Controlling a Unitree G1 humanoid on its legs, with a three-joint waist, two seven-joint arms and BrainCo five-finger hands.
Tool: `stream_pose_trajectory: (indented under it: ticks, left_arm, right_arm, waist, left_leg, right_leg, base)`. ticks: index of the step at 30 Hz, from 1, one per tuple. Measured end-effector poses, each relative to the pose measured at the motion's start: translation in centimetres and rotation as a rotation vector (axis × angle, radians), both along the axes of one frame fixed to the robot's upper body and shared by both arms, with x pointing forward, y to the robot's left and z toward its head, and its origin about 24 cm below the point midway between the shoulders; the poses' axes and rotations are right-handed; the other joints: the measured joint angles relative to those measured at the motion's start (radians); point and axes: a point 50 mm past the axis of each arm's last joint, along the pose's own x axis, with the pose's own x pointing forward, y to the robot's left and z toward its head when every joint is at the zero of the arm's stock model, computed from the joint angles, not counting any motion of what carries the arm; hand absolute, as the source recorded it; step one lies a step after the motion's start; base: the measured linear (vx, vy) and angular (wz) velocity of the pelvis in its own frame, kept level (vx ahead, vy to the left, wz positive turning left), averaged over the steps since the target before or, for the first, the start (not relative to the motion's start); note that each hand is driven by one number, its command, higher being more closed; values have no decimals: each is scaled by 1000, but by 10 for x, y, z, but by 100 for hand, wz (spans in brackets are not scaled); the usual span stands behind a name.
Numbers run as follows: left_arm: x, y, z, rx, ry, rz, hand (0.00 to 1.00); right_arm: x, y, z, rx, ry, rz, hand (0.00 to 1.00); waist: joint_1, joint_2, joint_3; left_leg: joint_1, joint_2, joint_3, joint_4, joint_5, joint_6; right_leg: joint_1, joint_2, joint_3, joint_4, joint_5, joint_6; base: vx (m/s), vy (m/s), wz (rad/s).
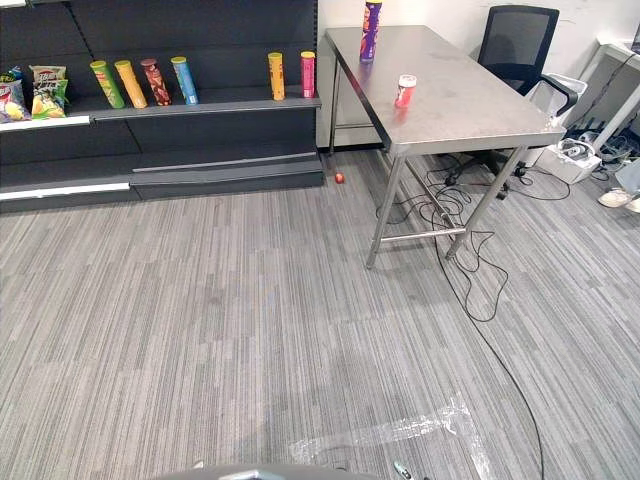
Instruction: Put the gum and the chips on the shelf.
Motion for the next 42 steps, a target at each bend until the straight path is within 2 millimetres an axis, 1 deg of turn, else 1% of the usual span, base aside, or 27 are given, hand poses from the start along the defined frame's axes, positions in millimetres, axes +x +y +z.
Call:
stream_pose_trajectory:
  ticks: [1, 3, 7, 11, 12, 14, 15, 16, 17, 18, 20, 22, 24, 27, 28, 29, 30, 31, 32, 33, 35, 36, 38, 39, 40, 41, 42]
  left_arm:
    - [0, 0, 0, 3, 1, -1, 0]
    - [2, 0, 0, 8, -2, -2, 0]
    - [14, 4, 2, 31, -27, -6, 0]
    - [17, 6, 2, 32, -40, 23, 0]
    - [17, 7, 2, 32, -42, 33, 0]
    - [18, 7, 3, 33, -49, 43, 0]
    - [20, 9, 3, 34, -59, 58, 0]
    - [22, 10, 4, 31, -75, 87, 0]
    - [22, 9, 4, 25, -82, 112, 0]
    - [21, 8, 4, 22, -81, 122, 0]
    - [22, 6, 4, 10, -87, 133, 0]
    - [23, 5, 4, -8, -103, 153, 0]
    - [25, 4, 4, -14, -118, 164, 0]
    - [27, 1, 4, -12, -138, 184, 0]
    - [27, -2, 4, -16, -138, 188, 0]
    - [24, 0, 4, -8, -133, 193, 0]
    - [22, 5, 5, 3, -132, 198, 0]
    - [22, 8, 5, 15, -132, 201, 0]
    - [27, 11, 6, 24, -143, 194, 0]
    - [32, 12, 7, 30, -151, 164, 0]
    - [33, 13, 7, 33, -148, 150, 0]
    - [33, 12, 7, 33, -146, 143, 0]
    - [33, 12, 7, 34, -141, 113, 0]
    - [32, 12, 7, 36, -139, 102, 0]
    - [30, 13, 7, 38, -128, 71, 0]
    - [30, 16, 8, 45, -126, 63, 0]
    - [31, 17, 8, 48, -125, 46, 0]
  right_arm:
    - [4, -1, 1, -11, -22, -8, 0]
    - [9, -2, 2, -28, -45, -8, 0]
    - [22, -1, 4, -41, -79, 23, 0]
    - [23, 1, 4, -37, -82, 22, 0]
    - [23, 1, 4, -37, -81, 23, 0]
    - [23, 1, 4, -38, -83, 33, 0]
    - [24, 2, 4, -32, -87, 35, 0]
    - [24, 2, 4, -26, -90, 39, 0]
    - [21, 2, 4, -15, -91, 28, 0]
    - [20, 2, 4, -5, -92, 23, 0]
    - [21, 1, 4, 12, -111, 10, 0]
    - [27, 2, 5, 26, -134, 6, 0]
    - [33, 3, 5, 25, -145, 10, 0]
    - [43, 0, 8, -6, -164, 26, 0]
    - [43, -3, 9, -17, -167, 24, 0]
    - [45, -1, 9, -12, -171, 21, 0]
    - [47, 2, 8, -4, -172, 13, 0]
    - [49, 7, 7, 12, -173, 13, 0]
    - [54, 16, 7, 40, -186, 17, 0]
    - [55, 21, 6, 60, -189, 12, 0]
    - [55, 17, 6, 58, -192, -24, 0]
    - [54, 15, 6, 56, -193, -37, 0]
    - [51, 14, 6, 57, -190, -57, 0]
    - [49, 14, 6, 59, -189, -56, 0]
    - [45, 12, 6, 53, -187, -58, 0]
    - [46, 13, 6, 56, -188, -57, 0]
    - [43, 12, 5, 55, -183, -61, 0]
  waist:
    - [-6, 9, 2]
    - [-7, 6, 16]
    - [-8, 0, 51]
    - [-10, -13, 68]
    - [-10, -17, 67]
    - [-8, -21, 72]
    - [-7, -25, 80]
    - [-9, -32, 98]
    - [-5, -37, 111]
    - [-3, -29, 114]
    - [-7, -22, 117]
    - [-5, -21, 119]
    - [1, -19, 124]
    - [12, -4, 129]
    - [19, 12, 127]
    - [22, 1, 122]
    - [26, -12, 108]
    - [23, -33, 94]
    - [18, -42, 79]
    - [19, -43, 78]
    - [21, -47, 71]
    - [21, -46, 71]
    - [24, -44, 70]
    - [22, -43, 69]
    - [10, -30, 63]
    - [8, -44, 62]
    - [6, -49, 63]
  left_leg:
    - [-1, 1, 1, 3, 0, 0]
    - [-7, 5, 3, 9, 0, 0]
    - [-57, 4, -4, 48, -1, -2]
    - [-76, -3, -26, 60, -3, -11]
    - [-85, -2, -27, 78, -16, -24]
    - [-148, 24, -23, 226, -83, -49]
    - [-216, 47, 8, 386, -100, -53]
    - [-291, 78, 31, 576, -91, -51]
    - [-338, 101, 28, 694, -78, -50]
    - [-374, 117, 22, 778, -91, -53]
    - [-409, 118, 17, 784, -112, -53]
    - [-467, 107, 4, 694, -110, -45]
    - [-497, 107, -1, 534, -64, -27]
    - [-499, 130, 0, 254, 62, -43]
    - [-502, 148, 0, 222, 85, -45]
    - [-502, 142, 6, 262, 176, -32]
    - [-507, 119, 19, 290, 193, -9]
    - [-519, 102, 36, 305, 168, 5]
    - [-538, 83, 55, 319, 142, 22]
    - [-539, 68, 64, 333, 132, 51]
    - [-503, 35, 95, 323, 101, 95]
    - [-483, 29, 102, 313, 96, 102]
    - [-375, 13, 116, 258, 87, 114]
    - [-345, 9, 116, 245, 78, 117]
    - [-280, 0, 110, 218, 21, 117]
    - [-259, -15, 110, 214, 13, 120]
    - [-211, -32, 103, 200, -2, 125]
  right_leg:
    - [-3, 1, 1, 10, -1, 0]
    - [-22, 3, 2, 37, -7, -4]
    - [-117, -12, -8, 184, -75, -23]
    - [-185, -35, -31, 318, -152, -39]
    - [-194, -39, -37, 343, -172, -44]
    - [-202, -38, -46, 371, -211, -63]
    - [-194, -38, -51, 377, -224, -72]
    - [-167, -39, -59, 377, -220, -78]
    - [-144, -35, -62, 379, -223, -82]
    - [-115, -33, -63, 376, -231, -86]
    - [-86, -33, -60, 352, -232, -85]
    - [-70, -42, -48, 322, -231, -83]
    - [-55, -50, -30, 293, -236, -74]
    - [-12, -63, 12, 263, -266, -23]
    - [11, -59, 36, 248, -284, -5]
    - [38, -85, 63, 229, -297, 10]
    - [44, -118, 86, 212, -298, 16]
    - [40, -136, 101, 205, -283, 21]
    - [16, -160, 117, 202, -231, 25]
    - [6, -179, 137, 207, -176, 34]
    - [-10, -203, 169, 263, -102, 48]
    - [-23, -206, 173, 303, -80, 50]
    - [-101, -199, 208, 542, 57, 50]
    - [-126, -198, 208, 612, 103, 58]
    - [-184, -200, 198, 790, 157, 83]
    - [-216, -211, 193, 866, 154, 82]
    - [-267, -214, 174, 987, 114, 80]
  base:
    - [-57, -35, -4]
    - [-53, -33, -8]
    - [-72, -46, 4]
    - [-35, -57, 20]
    - [-16, -112, 26]
    - [8, -119, 18]
    - [28, -151, 14]
    - [76, -173, 11]
    - [136, -135, 7]
    - [144, -65, 0]
    - [139, 2, -3]
    - [167, 64, -11]
    - [203, 111, -26]
    - [344, 245, -42]
    - [461, 401, -64]
    - [406, 370, -71]
    - [357, 293, -57]
    - [487, 300, -38]
    - [488, 293, -16]
    - [488, 298, -7]
    - [446, 298, -4]
    - [577, 373, -8]
    - [398, 261, -17]
    - [311, 194, -9]
    - [250, 143, 0]
    - [415, 191, 10]
    - [232, 79, 8]
